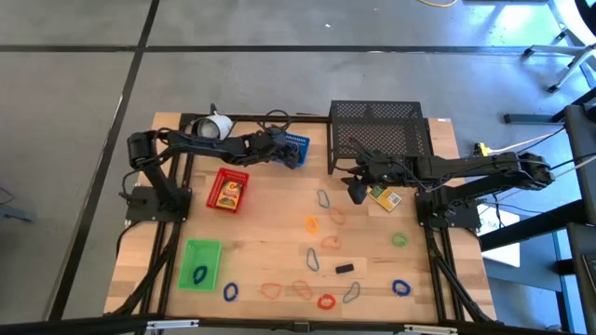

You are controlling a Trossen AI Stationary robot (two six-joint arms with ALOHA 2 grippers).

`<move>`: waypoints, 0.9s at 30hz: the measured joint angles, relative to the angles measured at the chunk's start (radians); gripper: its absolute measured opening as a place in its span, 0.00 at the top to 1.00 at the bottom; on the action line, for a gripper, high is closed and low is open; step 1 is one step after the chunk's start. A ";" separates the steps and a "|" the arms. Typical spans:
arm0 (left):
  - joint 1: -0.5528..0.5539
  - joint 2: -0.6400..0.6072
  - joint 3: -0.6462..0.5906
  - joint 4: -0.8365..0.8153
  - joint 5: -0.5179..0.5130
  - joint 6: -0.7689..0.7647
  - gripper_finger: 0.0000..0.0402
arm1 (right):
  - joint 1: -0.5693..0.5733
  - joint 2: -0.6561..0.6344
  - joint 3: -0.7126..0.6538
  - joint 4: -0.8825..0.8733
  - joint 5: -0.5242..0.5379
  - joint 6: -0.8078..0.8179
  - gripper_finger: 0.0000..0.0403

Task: Pick & Place Office Desk Supplies
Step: Put the blue spring keychain into the green bin

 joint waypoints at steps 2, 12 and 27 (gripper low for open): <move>-0.014 -0.036 0.000 0.002 0.032 0.028 0.61 | 0.000 0.000 0.000 0.001 0.000 0.000 0.52; -0.276 -0.225 0.000 0.001 0.215 0.063 0.60 | 0.000 0.000 0.000 0.021 0.000 0.000 0.52; -0.885 -0.163 0.000 -0.012 0.170 -0.253 0.60 | 0.000 0.000 0.000 0.026 0.000 0.000 0.52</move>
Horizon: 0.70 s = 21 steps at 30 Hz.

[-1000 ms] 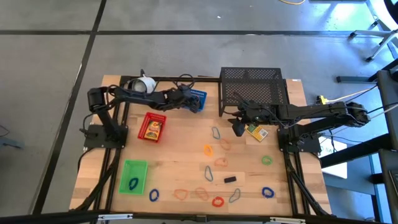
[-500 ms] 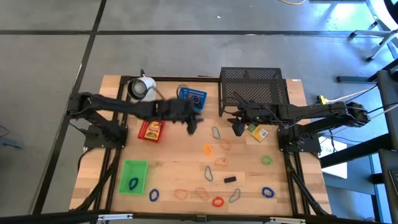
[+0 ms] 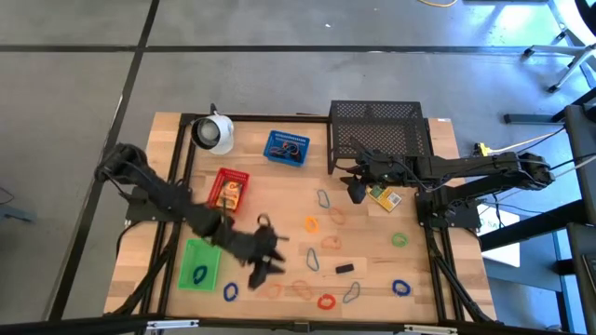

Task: Pick & Place Office Desk Supplies
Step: Put the blue spring keychain into the green bin

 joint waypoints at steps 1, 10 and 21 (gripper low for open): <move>-0.026 0.010 0.000 -0.013 0.002 -0.062 0.60 | 0.000 0.000 0.000 0.000 0.000 0.000 0.52; -0.189 0.090 0.054 -0.188 0.200 -0.411 0.60 | 0.000 0.000 0.000 0.000 0.000 0.000 0.52; -0.264 0.281 0.311 -0.666 0.249 -0.281 0.60 | 0.000 0.000 0.000 0.000 0.000 -0.002 0.52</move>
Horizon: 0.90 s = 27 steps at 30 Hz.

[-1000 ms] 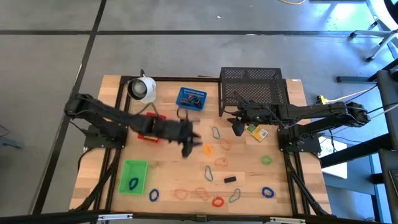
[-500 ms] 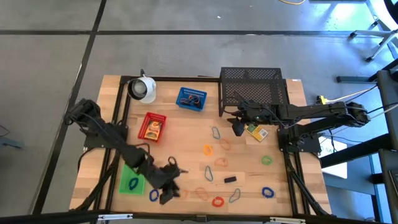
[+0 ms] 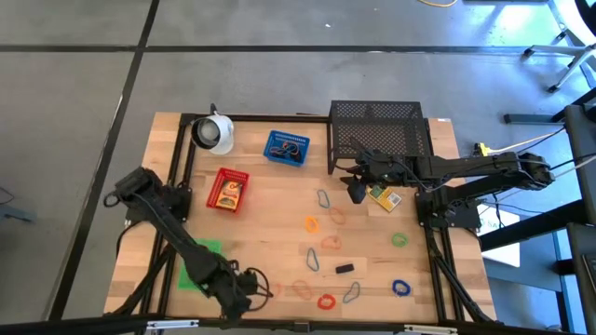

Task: Pick & Place Office Desk Supplies
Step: Put the blue spring keychain into the green bin

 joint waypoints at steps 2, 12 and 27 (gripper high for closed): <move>-0.004 0.046 0.032 -0.043 0.002 0.015 0.60 | 0.000 0.000 0.000 0.000 0.000 0.000 0.52; -0.009 0.152 0.080 -0.223 0.010 -0.141 0.60 | 0.000 0.000 0.000 0.000 0.001 -0.004 0.52; -0.015 0.195 0.081 -0.166 -0.015 -0.150 0.60 | 0.000 0.000 0.000 0.001 0.001 -0.035 0.52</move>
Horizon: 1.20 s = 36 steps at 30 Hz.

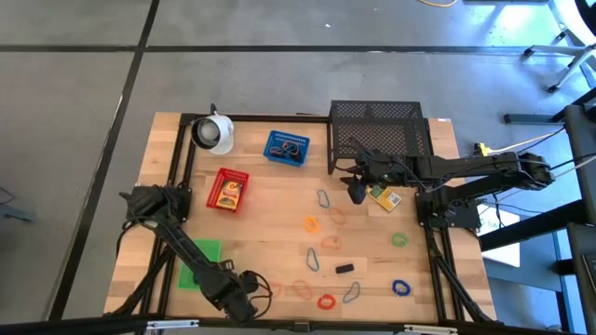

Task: Pick & Place Office Desk Supplies
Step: Put the blue spring keychain into the green bin

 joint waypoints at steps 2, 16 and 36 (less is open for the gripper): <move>0.000 0.010 0.004 -0.002 0.007 -0.010 0.60 | 0.000 0.000 0.000 0.000 0.000 -0.004 0.52; 0.026 0.027 0.002 -0.050 -0.012 -0.052 0.90 | 0.000 0.000 0.000 0.000 0.000 -0.029 0.52; 0.123 -0.098 0.064 0.200 -0.566 0.231 0.99 | 0.000 0.000 0.000 0.002 -0.003 -0.017 0.52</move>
